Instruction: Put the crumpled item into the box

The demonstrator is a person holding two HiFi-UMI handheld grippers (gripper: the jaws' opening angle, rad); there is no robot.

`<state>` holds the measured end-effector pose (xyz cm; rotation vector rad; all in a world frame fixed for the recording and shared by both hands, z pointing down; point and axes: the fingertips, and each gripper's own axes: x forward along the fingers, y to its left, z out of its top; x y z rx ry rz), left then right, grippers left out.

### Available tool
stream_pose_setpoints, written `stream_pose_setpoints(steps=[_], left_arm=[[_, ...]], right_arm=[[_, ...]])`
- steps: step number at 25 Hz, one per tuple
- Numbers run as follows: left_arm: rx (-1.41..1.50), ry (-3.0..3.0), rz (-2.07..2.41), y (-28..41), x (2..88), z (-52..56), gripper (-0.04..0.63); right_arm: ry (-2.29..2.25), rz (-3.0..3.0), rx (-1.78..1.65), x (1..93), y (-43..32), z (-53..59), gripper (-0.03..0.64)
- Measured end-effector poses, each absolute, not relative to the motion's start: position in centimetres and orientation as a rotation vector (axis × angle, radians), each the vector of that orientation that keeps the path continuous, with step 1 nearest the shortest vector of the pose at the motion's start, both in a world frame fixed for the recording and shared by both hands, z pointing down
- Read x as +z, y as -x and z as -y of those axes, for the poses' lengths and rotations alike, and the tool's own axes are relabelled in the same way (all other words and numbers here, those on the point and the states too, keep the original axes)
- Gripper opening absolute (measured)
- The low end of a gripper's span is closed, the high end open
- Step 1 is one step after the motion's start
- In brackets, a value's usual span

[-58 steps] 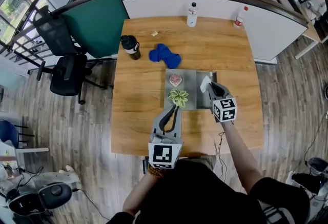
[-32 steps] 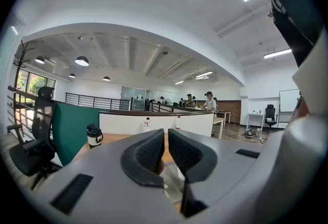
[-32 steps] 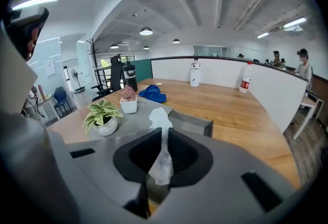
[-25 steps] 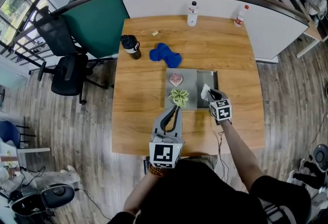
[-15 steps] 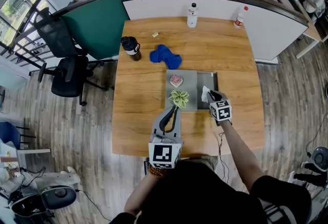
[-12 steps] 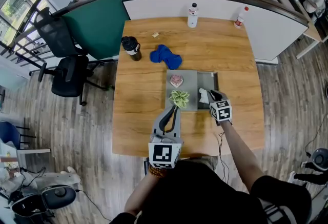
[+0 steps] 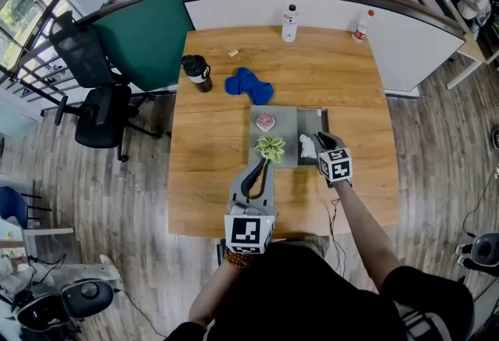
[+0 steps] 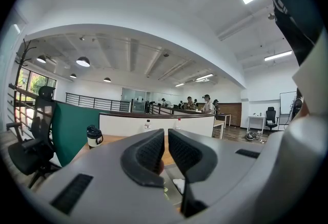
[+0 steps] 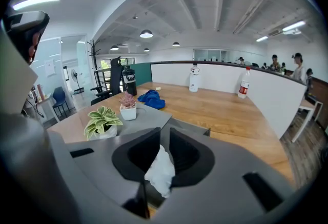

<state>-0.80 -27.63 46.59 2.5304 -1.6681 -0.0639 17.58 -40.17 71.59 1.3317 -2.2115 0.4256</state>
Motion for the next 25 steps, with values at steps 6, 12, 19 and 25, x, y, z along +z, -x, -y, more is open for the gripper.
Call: stream_pose_setpoints(steps=[6,12,19,25], left_arm=[[-0.090,-2.530,1.675,1.1,46.2,27.6,0.041],[-0.127,-2.536,1.677,1.3,45.5,27.3,0.041],[-0.169,-2.561,1.667,0.9,44.4,26.9,0.041],[-0.199,-2.574,1.666,0.8,43.5,26.3,0.041]], right_arm=[[-1.347,2.232,0.394,69.8,-17.4,40.8,0.066],[-1.367,2.264,0.348,67.2,-16.9,41.1,0.064],[-1.389,2.313,0.270,63.3,-16.4,41.0,0.064],[-1.410,2.356,0.179,58.8,-16.6,41.0,0.064]])
